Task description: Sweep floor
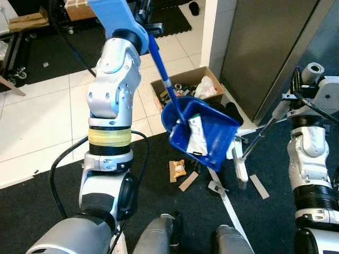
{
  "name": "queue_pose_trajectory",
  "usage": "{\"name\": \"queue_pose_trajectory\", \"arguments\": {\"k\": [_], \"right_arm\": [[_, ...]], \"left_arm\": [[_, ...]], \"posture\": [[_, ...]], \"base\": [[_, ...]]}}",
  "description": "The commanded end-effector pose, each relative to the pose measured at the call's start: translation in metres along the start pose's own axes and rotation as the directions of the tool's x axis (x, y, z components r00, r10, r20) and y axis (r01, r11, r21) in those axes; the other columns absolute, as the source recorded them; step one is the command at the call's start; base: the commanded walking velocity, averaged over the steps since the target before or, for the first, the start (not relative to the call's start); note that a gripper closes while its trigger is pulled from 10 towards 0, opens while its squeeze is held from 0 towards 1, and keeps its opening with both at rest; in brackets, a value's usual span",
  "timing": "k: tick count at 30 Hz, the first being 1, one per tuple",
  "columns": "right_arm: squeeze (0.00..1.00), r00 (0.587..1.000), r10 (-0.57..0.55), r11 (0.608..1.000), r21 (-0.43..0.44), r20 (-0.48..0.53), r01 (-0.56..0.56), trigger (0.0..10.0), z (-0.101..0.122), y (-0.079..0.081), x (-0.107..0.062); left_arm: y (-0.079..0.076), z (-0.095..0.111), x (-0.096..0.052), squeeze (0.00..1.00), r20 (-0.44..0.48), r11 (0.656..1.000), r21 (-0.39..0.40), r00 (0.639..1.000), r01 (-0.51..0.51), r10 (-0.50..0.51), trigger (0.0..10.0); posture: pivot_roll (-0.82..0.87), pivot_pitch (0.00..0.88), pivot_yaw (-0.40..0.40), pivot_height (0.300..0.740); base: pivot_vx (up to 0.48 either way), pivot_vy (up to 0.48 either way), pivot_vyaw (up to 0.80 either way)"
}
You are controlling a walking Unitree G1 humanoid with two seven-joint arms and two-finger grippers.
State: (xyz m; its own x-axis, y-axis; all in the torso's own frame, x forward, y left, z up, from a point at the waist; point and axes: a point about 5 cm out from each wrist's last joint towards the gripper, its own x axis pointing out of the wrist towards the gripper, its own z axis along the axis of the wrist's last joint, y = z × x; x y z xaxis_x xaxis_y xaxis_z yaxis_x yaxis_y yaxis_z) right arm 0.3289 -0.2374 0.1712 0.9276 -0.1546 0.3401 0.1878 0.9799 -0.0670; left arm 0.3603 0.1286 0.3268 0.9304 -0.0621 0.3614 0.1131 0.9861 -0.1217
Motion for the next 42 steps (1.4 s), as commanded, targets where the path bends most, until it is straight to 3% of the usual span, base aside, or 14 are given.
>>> {"name": "queue_pose_trajectory", "arguments": {"k": [1,8,20,32,42], "right_arm": [[0.0,1.0,-0.011,1.0,-0.009,0.026,0.012,10.0,0.006,-0.005,0.0],[0.0,1.0,-0.009,1.0,-0.006,0.022,0.009,10.0,0.006,-0.004,0.001],[0.0,1.0,0.005,1.0,-0.001,0.021,-0.005,10.0,0.007,-0.001,0.001],[0.0,1.0,0.016,1.0,0.003,0.013,-0.016,10.0,0.005,0.001,0.002],[0.0,1.0,0.02,1.0,0.012,0.007,-0.02,10.0,0.004,0.004,0.001]], "left_arm": [[0.008,0.022,0.002,0.0,0.115,0.999,0.027,0.993,-0.034,0.03,10.0],[0.03,0.036,0.006,0.0,0.213,0.978,0.157,0.972,-0.138,0.103,10.0],[0.023,0.033,0.012,0.0,0.295,0.926,0.355,0.955,-0.129,0.02,10.0],[0.023,0.028,0.016,0.0,0.302,0.946,0.293,0.952,-0.137,0.044,10.0],[0.024,0.029,0.017,0.0,0.316,0.948,0.286,0.948,-0.14,0.045,10.0]], "posture": [[-0.06,0.064,0.087,0.74],[-0.05,0.064,0.076,0.74],[-0.07,0.063,0.071,0.74],[-0.06,0.057,0.064,0.74],[-0.06,0.059,0.065,0.74]], "base": [[0.0,0.0,0.0],[0.0,0.0,0.0],[0.0,0.0,0.0],[0.0,0.0,0.0],[0.067,0.0,0.0]]}}
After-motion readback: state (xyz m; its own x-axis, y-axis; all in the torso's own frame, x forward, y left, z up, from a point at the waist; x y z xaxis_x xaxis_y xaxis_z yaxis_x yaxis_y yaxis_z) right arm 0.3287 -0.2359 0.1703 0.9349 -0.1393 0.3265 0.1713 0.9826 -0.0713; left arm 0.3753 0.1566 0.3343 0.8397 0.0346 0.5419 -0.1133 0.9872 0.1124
